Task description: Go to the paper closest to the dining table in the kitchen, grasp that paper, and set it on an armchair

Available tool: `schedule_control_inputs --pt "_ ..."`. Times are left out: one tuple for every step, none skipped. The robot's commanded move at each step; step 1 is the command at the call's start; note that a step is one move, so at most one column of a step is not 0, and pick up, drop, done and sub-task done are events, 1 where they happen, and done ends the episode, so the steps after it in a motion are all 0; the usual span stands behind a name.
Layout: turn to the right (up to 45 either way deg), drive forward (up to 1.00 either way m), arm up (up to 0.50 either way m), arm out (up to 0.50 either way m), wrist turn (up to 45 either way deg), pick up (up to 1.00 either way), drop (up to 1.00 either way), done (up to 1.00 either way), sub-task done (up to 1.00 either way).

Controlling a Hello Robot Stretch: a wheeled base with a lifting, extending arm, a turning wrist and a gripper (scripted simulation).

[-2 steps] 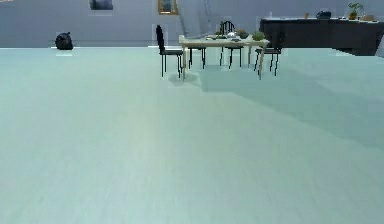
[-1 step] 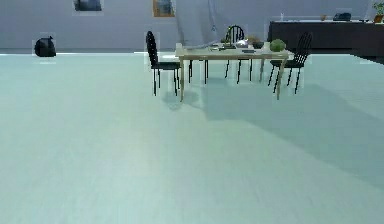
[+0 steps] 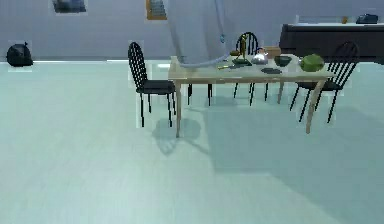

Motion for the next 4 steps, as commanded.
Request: schedule_control_inputs --pt "0.0 1.0 0.0 0.0 0.0 0.0 0.0 0.0 0.0" --pt "-6.0 0.0 0.0 0.0 0.0 0.0 0.0 0.0 0.0" --pt "0.0 0.3 0.0 0.0 0.0 0.0 0.0 0.0 0.0" --pt "-45.0 0.0 0.0 0.0 0.0 0.0 0.0 0.0 0.0"
